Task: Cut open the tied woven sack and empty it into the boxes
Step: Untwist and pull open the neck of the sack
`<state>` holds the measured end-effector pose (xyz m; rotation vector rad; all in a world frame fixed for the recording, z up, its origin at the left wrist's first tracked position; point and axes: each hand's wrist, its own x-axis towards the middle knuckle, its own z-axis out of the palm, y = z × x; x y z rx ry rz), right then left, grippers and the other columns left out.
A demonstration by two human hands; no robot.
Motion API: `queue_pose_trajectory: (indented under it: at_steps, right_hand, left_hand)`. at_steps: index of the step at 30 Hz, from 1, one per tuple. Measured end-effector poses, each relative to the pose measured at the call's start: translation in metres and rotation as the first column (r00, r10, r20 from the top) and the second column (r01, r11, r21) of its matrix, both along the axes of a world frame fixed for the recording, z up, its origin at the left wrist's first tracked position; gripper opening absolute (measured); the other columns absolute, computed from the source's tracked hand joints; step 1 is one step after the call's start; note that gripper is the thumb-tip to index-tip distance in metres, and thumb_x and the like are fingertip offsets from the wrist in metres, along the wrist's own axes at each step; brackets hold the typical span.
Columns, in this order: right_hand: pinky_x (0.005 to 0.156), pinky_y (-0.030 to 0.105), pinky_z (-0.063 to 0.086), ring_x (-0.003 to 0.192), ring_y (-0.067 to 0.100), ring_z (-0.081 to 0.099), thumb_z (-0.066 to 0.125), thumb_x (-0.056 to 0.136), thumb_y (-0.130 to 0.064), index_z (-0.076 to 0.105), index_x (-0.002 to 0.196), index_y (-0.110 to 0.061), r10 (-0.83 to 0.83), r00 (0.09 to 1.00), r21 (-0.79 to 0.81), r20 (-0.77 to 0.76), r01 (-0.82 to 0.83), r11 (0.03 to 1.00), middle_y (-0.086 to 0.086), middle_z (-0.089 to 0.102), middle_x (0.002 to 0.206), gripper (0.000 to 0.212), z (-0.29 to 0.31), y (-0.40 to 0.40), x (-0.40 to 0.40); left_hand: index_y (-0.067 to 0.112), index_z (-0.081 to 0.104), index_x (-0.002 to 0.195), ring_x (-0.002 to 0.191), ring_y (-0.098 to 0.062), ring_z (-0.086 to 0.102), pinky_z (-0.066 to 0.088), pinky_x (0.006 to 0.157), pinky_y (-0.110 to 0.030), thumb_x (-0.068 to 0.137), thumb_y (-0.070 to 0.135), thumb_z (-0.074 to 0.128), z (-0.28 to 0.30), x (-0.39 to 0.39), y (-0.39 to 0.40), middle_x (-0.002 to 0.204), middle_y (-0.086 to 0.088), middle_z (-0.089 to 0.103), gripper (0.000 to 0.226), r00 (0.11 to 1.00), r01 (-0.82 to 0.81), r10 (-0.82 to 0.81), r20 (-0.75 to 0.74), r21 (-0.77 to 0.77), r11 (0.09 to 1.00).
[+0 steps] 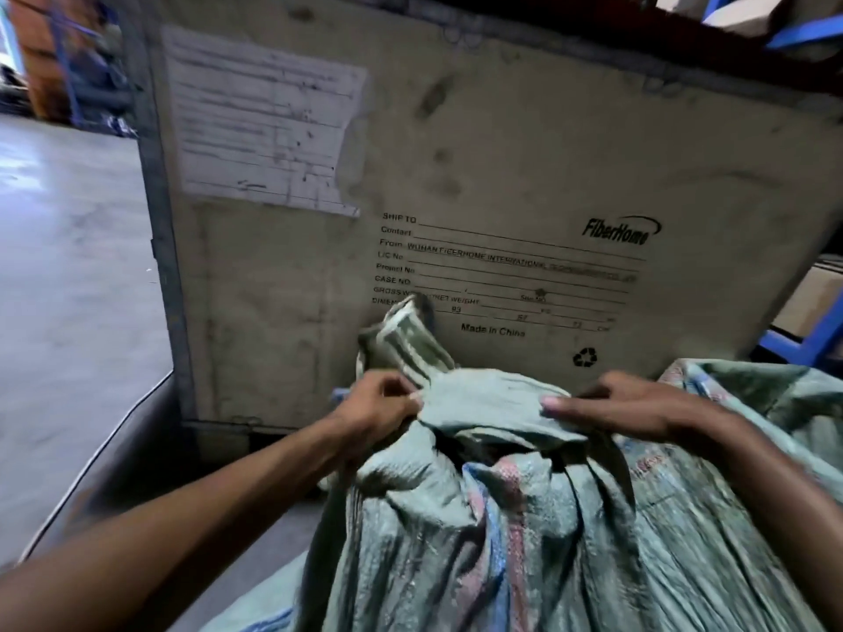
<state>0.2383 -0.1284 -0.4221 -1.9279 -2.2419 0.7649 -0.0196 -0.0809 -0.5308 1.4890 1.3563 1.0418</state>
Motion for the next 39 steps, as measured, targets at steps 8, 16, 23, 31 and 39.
queue_pose_trajectory:
  at_steps: [8,16,23,31,39]
  right_hand:
    - [0.068,0.026,0.051,0.075,0.006,0.063,0.057,0.091,-0.019,0.069,0.090,-0.020,0.188,0.777,0.421,-0.601,0.107,0.901,-0.002,0.070,0.085,0.012,-0.013,0.029,-0.063]
    - [0.054,0.022,0.042,0.054,0.008,0.054,0.048,0.090,-0.015,0.058,0.069,-0.014,-0.044,0.373,0.246,-0.927,0.690,0.681,0.000,0.057,0.063,0.024,0.022,0.027,-0.008]
    - [0.058,0.027,0.049,0.072,0.027,0.065,0.053,0.082,-0.017,0.063,0.085,-0.005,-0.238,0.222,0.036,-0.945,0.799,0.600,0.013,0.063,0.079,0.017,-0.004,0.031,0.049]
    - [0.081,0.032,0.047,0.097,0.029,0.060,0.051,0.082,-0.057,0.063,0.116,-0.014,-0.587,0.454,-0.065,-0.671,0.752,0.656,0.011,0.064,0.110,0.056,-0.055,0.025,0.060]
    - [0.043,0.015,0.036,0.054,0.017,0.048,0.060,0.086,-0.019,0.066,0.083,-0.009,-0.436,0.825,0.122,-0.358,0.505,0.855,0.006,0.055,0.064,0.012,-0.086,0.034,0.048]
  left_hand:
    - [0.010,0.060,0.110,0.089,-0.002,0.065,0.050,0.081,-0.013,0.088,0.004,0.062,0.107,0.016,-0.029,0.095,0.000,0.069,0.023,0.990,0.075,-0.130,0.052,0.584,0.808]
    - [0.016,0.051,0.114,0.106,-0.031,0.048,0.030,0.084,-0.039,0.078,0.062,0.056,0.041,0.008,-0.027,0.109,-0.009,0.055,0.059,0.519,0.142,0.284,-0.806,0.409,0.901]
    - [0.007,0.061,0.076,0.088,-0.037,0.064,0.042,0.065,-0.035,0.089,0.021,0.054,0.024,-0.026,-0.003,0.083,-0.023,0.065,0.020,0.831,-0.203,0.298,-0.470,0.242,0.949]
    - [0.015,0.062,0.079,0.064,-0.021,0.053,0.038,0.057,-0.026,0.078,0.033,0.071,0.044,-0.008,-0.010,0.078,-0.010,0.061,0.020,0.988,-0.061,0.090,0.126,-0.218,0.974]
    - [-0.001,0.066,0.078,0.054,-0.021,0.063,0.051,0.055,-0.022,0.075,0.008,0.070,0.042,0.001,-0.014,0.065,-0.015,0.070,0.010,0.998,0.048,-0.054,-0.013,-0.289,0.956]
